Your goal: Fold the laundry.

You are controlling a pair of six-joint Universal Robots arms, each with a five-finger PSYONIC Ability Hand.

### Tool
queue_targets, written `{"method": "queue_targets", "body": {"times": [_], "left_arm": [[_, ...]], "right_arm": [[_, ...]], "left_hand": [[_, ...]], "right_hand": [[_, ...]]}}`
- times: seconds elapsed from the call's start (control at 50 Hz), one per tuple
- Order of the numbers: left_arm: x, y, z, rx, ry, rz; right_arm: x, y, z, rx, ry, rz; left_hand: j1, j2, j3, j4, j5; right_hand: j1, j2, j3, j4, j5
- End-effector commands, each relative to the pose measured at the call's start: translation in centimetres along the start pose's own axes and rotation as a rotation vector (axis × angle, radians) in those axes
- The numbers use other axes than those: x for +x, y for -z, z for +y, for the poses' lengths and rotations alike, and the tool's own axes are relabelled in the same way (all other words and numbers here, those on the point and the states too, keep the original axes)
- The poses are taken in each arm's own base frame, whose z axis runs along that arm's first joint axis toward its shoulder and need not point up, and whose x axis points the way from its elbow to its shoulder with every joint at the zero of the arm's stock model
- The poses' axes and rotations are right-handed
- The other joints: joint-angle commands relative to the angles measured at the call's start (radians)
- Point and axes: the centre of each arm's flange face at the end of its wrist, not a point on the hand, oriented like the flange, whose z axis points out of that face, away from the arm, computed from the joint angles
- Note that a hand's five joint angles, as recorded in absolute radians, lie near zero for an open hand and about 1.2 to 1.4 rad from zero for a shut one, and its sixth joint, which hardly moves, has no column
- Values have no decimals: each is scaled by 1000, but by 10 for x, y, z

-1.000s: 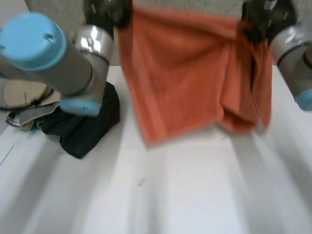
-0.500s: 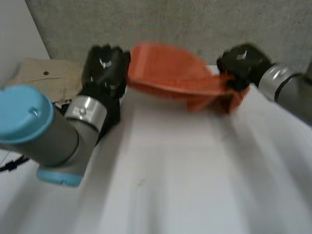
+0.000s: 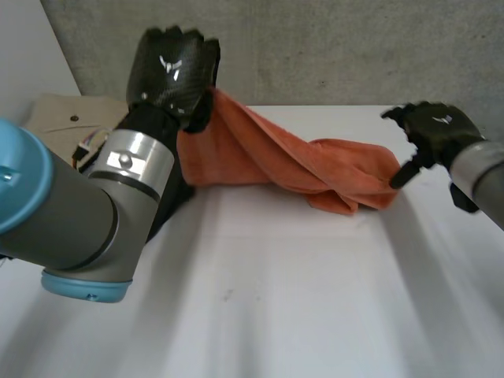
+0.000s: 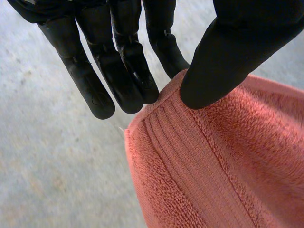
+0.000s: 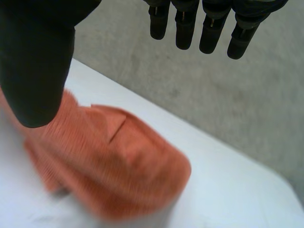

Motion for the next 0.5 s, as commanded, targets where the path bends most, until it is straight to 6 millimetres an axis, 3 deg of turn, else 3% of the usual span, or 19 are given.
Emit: {"method": "queue_targets", "body": {"times": [0.02, 0.1, 0.18, 0.28, 0.5], "left_arm": [[7, 0, -40, 87, 24, 21], [10, 0, -60, 127, 37, 32], [10, 0, -74, 154, 44, 35], [6, 5, -97, 198, 53, 32], [-7, 23, -128, 245, 62, 19]], "right_arm": [[-5, 37, 53, -186, -125, 6], [-9, 38, 68, -167, -123, 12], [-15, 26, 75, -136, -117, 0], [-34, -3, 82, -118, -98, -25], [-39, -56, 82, -68, -70, 58]], "left_hand": [[249, 200, 204, 195, 232], [249, 200, 204, 195, 232], [249, 200, 204, 195, 232], [249, 200, 204, 195, 232], [249, 200, 204, 195, 232]], "right_hand": [[69, 65, 60, 61, 55], [75, 71, 66, 67, 61], [75, 71, 66, 67, 61], [72, 68, 63, 64, 58], [75, 71, 66, 67, 61]]}}
